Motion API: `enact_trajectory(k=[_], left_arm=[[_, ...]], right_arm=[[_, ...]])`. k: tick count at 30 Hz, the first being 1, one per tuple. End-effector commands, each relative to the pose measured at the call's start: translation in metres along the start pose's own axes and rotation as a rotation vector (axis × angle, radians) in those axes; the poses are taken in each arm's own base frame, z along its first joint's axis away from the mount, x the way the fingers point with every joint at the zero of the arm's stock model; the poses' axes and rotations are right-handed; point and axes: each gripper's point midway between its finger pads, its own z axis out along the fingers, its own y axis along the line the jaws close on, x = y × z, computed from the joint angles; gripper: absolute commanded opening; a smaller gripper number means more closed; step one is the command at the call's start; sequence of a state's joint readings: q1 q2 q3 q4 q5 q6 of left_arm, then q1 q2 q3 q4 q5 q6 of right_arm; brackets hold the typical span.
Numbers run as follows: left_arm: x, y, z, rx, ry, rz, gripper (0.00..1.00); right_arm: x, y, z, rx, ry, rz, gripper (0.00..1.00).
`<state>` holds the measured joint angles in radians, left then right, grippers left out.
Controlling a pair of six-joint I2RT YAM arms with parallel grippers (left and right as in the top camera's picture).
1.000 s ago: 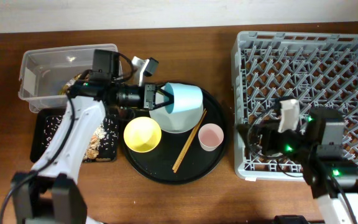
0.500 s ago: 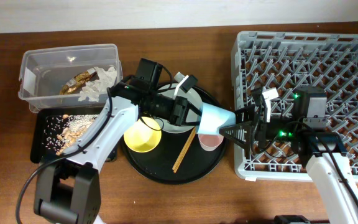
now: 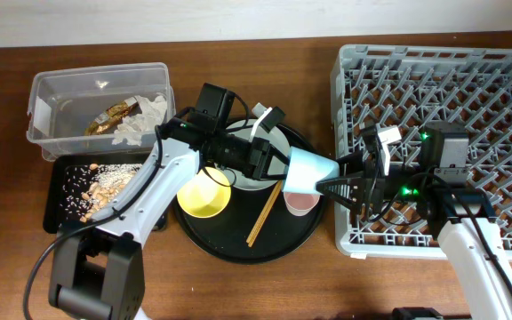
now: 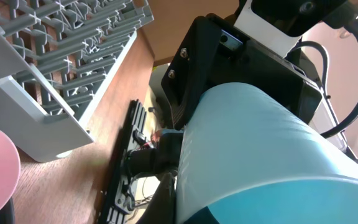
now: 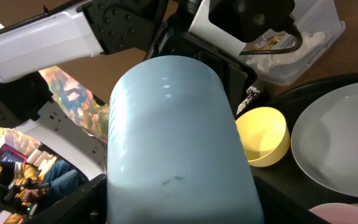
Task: Sort waste into correct bins and load items into the dishwasher rack
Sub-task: 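Hand the blue cup from the left gripper to the right gripper, then carry the blue cup right and place it upside down in the rack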
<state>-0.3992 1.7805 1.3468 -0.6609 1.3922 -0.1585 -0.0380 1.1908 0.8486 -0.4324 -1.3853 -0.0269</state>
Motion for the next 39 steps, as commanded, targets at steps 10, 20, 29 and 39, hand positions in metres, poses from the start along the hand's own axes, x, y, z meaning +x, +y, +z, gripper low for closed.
enact_trajectory(k=[10, 20, 29, 39], left_arm=[[-0.007, 0.016, -0.001, -0.103, -0.022, 0.008, 0.29], [0.008, 0.114, -0.07, -0.725, -0.091, -0.178, 0.52], [0.018, 0.097, -0.184, -1.006, -0.3, -0.245, 0.52], [0.022, 0.089, -0.199, -1.054, -0.332, -0.247, 0.53]], right_arm=[[-0.005, 0.009, -0.001, -0.042, -0.005, -0.019, 0.61], [0.012, -0.05, -0.009, 0.31, 0.038, 0.084, 0.58], [0.013, -0.084, -0.054, 0.755, 0.111, 0.143, 0.51], [-0.033, -0.074, -0.181, 1.457, 0.089, 0.171, 0.46]])
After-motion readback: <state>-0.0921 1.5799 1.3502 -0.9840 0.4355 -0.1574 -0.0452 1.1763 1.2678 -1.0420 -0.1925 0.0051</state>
